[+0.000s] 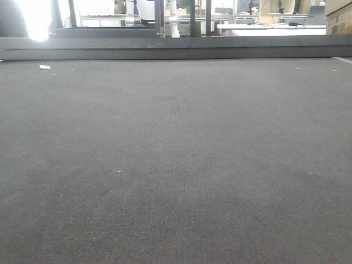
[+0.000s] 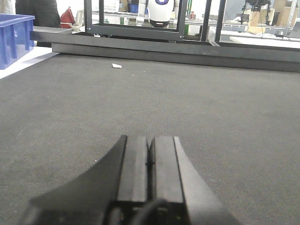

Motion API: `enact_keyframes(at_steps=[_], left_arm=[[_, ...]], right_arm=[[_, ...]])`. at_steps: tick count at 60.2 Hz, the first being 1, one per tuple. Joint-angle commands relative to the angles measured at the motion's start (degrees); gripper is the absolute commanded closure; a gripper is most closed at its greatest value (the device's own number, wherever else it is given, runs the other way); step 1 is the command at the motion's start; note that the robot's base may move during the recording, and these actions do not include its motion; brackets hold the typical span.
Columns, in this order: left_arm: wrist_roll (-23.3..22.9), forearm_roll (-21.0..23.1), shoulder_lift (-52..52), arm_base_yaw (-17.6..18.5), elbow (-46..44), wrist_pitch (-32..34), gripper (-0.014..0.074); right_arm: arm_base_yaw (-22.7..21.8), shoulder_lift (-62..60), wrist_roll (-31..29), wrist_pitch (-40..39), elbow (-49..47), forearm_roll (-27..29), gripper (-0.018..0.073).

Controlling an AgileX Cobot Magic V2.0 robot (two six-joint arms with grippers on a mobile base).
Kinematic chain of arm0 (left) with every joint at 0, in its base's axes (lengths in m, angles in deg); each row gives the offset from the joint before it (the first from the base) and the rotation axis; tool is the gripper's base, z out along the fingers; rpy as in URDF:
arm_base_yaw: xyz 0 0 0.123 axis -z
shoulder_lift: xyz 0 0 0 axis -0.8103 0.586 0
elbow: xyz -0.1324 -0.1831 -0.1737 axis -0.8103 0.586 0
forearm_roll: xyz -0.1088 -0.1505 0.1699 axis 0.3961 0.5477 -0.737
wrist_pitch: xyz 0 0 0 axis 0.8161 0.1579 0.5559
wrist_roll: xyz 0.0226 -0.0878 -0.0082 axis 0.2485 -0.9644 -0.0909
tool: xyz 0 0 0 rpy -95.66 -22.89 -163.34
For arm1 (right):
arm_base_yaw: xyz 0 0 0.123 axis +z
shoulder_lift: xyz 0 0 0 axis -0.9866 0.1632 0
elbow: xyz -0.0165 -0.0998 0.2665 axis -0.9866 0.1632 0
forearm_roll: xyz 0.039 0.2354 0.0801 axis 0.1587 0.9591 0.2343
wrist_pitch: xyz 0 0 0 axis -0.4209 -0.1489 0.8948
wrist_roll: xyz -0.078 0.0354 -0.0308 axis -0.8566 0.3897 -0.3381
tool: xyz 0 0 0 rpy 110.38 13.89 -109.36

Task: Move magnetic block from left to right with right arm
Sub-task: 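Drive the base away from the table holding the cube in the right gripper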

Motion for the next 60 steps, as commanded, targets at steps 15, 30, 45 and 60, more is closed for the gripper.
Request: enact_keyframes(at_steps=[15,30,45,60], left_arm=[[-0.25,0.0,-0.85,0.36,0.59,5.15,0.0713],[-0.25,0.0,-0.85,0.36,0.59,5.15,0.0713],[-0.25,0.0,-0.85,0.36,0.59,5.15,0.0713],[-0.25,0.0,-0.85,0.36,0.59,5.15,0.0713]], right_arm=[[-0.32,-4.98,-0.8,-4.86,-0.59,-0.52,0.0273],[-0.32,-4.98,-0.8,-4.59,-0.11,-0.52,0.0273],[-0.32,-4.98,-0.8,-4.59,-0.11,-0.52,0.0273],[-0.32,-4.98,-0.8,-4.59,-0.11,-0.52,0.0273]])
